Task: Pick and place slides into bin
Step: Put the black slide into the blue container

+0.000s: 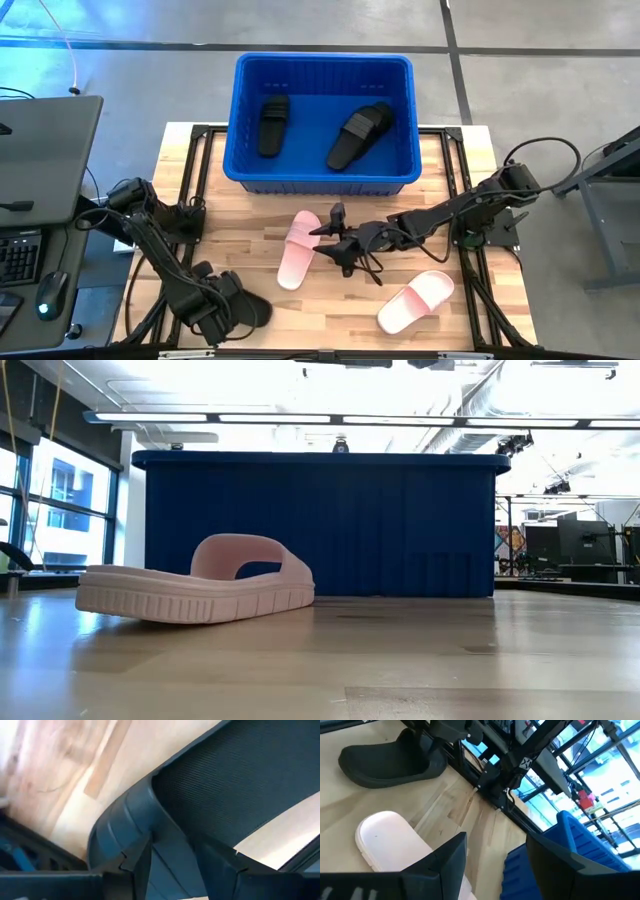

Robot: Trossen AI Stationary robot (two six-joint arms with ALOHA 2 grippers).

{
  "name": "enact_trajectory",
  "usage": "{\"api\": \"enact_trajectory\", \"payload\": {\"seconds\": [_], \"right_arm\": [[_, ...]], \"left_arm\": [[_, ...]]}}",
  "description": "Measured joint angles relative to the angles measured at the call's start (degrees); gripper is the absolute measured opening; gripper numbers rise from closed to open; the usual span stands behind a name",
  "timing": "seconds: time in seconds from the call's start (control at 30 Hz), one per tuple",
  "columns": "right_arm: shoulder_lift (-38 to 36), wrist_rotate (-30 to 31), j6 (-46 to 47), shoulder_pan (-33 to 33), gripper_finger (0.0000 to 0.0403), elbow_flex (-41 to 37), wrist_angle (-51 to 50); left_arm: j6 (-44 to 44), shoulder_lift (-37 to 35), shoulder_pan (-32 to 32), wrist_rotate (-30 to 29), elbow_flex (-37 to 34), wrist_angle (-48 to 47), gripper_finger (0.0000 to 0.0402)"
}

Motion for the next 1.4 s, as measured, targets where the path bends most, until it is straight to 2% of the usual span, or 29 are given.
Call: {"api": "enact_trajectory", "payload": {"seconds": [0.17,0.47,0.67,0.83,0.97,1.1,1.13,1.3,1.4], "right_arm": [[0.0,0.0,2.0,0.0,0.0197,0.0,-0.7],[0.0,-3.3,6.0,0.0,0.0197,0.0,-3.3],[0.0,-4.8,7.8,0.0,0.0197,0.0,-3.4],[0.0,-4.8,7.8,0.0,0.0197,0.0,-3.4],[0.0,-4.8,7.8,0.0,0.0197,0.0,-3.4],[0.0,-4.8,7.8,0.0,0.0197,0.0,-3.5],[0.0,-4.8,7.8,0.0,0.0197,0.0,-3.5],[0.0,-4.6,7.4,0.0,0.0197,0.0,-3.0],[0.0,-1.5,7.4,0.0,0.0197,0.0,-1.9]], "left_arm": [[-3.0,0.0,0.0,-0.1,0.3,-4.7,0.0138],[-7.2,0.0,0.1,4.7,0.3,-8.8,0.0138],[-8.2,0.0,0.1,10.3,0.4,-10.4,0.0138],[-7.2,-0.1,0.0,9.5,0.3,-14.8,0.0137],[-4.8,0.2,-0.3,10.7,0.0,-16.8,0.0102],[-1.9,1.3,-0.2,9.6,0.0,-17.1,0.0022],[-1.4,1.5,-0.2,9.1,0.0,-16.8,0.0013],[3.5,2.0,-0.1,6.0,1.0,-16.1,0.0016],[4.9,2.1,-0.3,1.9,4.5,-18.8,0.0007]]}}
